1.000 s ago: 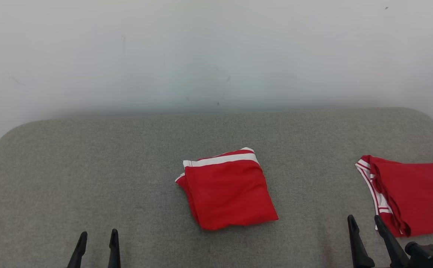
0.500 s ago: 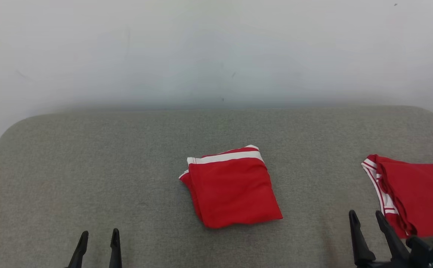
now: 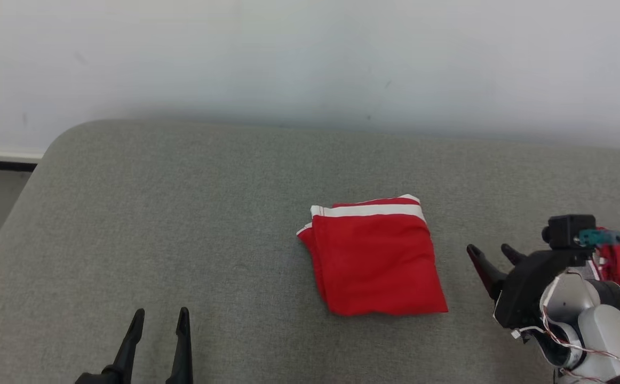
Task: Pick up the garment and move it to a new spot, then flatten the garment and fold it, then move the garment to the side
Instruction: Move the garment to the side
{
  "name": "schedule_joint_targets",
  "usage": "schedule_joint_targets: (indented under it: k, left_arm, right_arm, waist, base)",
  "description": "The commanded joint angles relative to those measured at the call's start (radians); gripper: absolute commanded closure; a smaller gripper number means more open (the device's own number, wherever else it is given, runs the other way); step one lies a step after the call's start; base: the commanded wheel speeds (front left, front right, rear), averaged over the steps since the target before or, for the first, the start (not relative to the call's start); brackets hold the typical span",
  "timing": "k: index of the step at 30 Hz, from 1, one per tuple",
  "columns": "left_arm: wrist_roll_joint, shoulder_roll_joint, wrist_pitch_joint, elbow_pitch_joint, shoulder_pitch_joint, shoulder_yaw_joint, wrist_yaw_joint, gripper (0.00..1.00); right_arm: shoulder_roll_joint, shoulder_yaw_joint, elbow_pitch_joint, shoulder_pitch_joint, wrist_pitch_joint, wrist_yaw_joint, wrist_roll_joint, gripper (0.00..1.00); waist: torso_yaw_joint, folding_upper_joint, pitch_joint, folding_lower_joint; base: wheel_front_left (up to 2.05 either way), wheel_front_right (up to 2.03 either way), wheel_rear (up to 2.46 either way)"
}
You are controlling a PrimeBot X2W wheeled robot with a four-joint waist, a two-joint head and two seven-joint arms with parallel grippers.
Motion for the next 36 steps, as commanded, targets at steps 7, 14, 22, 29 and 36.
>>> schedule_joint_targets:
  k: [7, 14, 22, 29, 36]
  left_arm:
    - [-0.032, 0.001, -0.001, -0.02, -0.054, -0.034, 0.013, 0.0]
    - [-0.043, 0.001, -0.001, -0.022, -0.073, -0.046, 0.018, 0.0]
    - [-0.05, 0.001, -0.001, -0.032, -0.097, -0.049, 0.031, 0.0]
    - [-0.045, 0.001, -0.001, -0.045, -0.091, -0.037, 0.038, 0.0]
    - [-0.039, 0.001, -0.001, -0.059, -0.065, -0.014, 0.045, 0.0]
  right_arm:
    - [0.059, -0.043, 0.14, -0.142, 0.164, -0.002, -0.055, 0.0]
    - [0.114, -0.085, 0.236, -0.187, 0.211, -0.002, -0.134, 0.0]
    - [0.144, -0.011, 0.29, -0.173, 0.247, 0.0, -0.173, 1.0]
    - [0.051, 0.128, 0.195, -0.198, 0.241, -0.001, -0.185, 1.0]
    - [-0.122, 0.354, 0.031, -0.248, 0.322, -0.001, -0.109, 1.0]
  waist:
    - [0.116, 0.0, 0.124, -0.0001]
    - [0.13, 0.0, 0.172, -0.0001]
    - [0.111, 0.0, 0.197, -0.0001]
    - [0.045, 0.0, 0.17, -0.0001]
    - [-0.083, 0.0, 0.127, -0.0001]
  base:
    - [0.0, 0.0, 0.0]
    - [0.0, 0.0, 0.0]
    - [0.0, 0.0, 0.0]
    - [0.0, 0.0, 0.0]
    - [0.0, 0.0, 0.0]
